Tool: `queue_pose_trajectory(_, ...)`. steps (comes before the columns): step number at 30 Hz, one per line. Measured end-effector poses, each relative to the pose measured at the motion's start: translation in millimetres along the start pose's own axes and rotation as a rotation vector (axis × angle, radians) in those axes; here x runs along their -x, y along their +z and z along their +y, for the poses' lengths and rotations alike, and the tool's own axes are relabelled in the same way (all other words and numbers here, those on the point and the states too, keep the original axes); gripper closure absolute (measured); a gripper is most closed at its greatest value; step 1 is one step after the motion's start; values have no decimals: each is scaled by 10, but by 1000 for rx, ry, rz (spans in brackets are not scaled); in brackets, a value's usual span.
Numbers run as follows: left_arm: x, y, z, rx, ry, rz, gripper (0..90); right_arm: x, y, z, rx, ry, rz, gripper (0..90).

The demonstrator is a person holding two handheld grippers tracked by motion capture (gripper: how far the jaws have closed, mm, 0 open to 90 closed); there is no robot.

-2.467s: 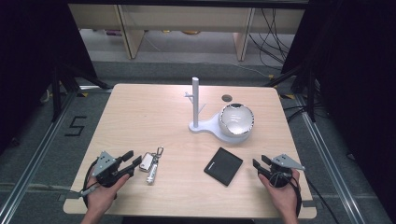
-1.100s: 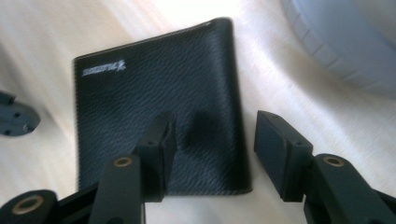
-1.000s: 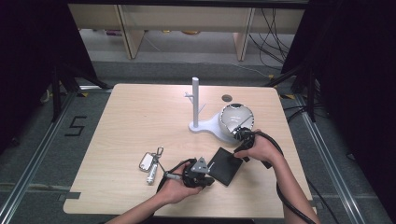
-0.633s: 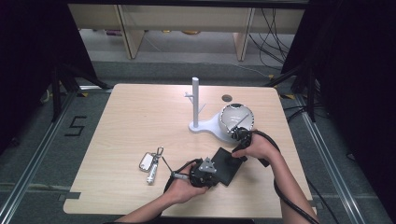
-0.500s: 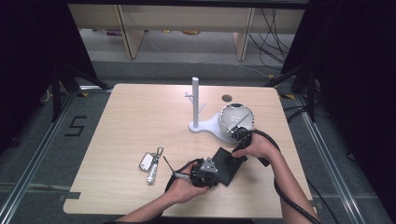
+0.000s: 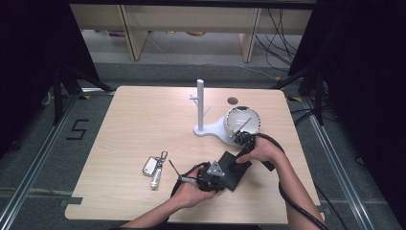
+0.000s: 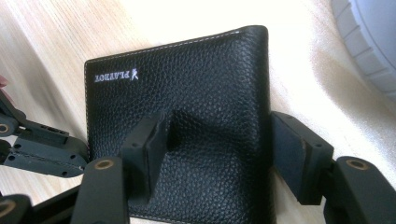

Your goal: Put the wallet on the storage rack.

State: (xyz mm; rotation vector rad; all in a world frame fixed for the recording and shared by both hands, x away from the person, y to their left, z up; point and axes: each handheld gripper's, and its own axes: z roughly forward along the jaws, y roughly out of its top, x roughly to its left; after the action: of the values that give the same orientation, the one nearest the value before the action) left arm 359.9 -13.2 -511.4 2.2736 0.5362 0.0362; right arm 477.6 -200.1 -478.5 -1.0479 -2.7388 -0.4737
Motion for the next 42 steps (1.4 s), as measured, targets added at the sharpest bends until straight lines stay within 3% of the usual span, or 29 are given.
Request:
queue_pose_trajectory(6,6,9,1,6,-21,-1,897,-13,1,5,-8,10,-6,423)
queue_pose_trajectory(12,20,12,-1,8,-7,9,898,-51,10,54,-39,-3,-20,463)
queue_pose_trajectory(16,7,14,-7,15,-13,2,898,-36,-3,74,-57,0,-23,547)
queue_pose_trajectory(17,4,16,-7,16,-10,-1,898,-38,-41,86,-46,-25,-20,606)
queue_pose_trajectory(23,-3,17,-6,18,-7,-7,898,-71,-106,109,-47,-46,-24,680)
queue_pose_trajectory(24,1,15,-7,17,-5,-1,898,-82,-121,117,-33,-58,-7,701)
queue_pose_trajectory(26,2,15,-7,17,-6,-1,898,-92,-133,120,-43,-47,-13,708)
queue_pose_trajectory(29,1,15,-5,14,-2,-1,898,-96,-170,131,-51,-74,-35,734)
queue_pose_trajectory(37,2,11,-4,10,1,3,898,-116,-230,146,-48,-90,-22,759)
queue_pose_trajectory(39,3,10,-4,10,1,4,898,-125,-249,149,-59,-74,-26,766)
queue_pose_trajectory(42,16,14,-10,19,-5,4,884,-134,-279,155,-39,-96,-15,780)
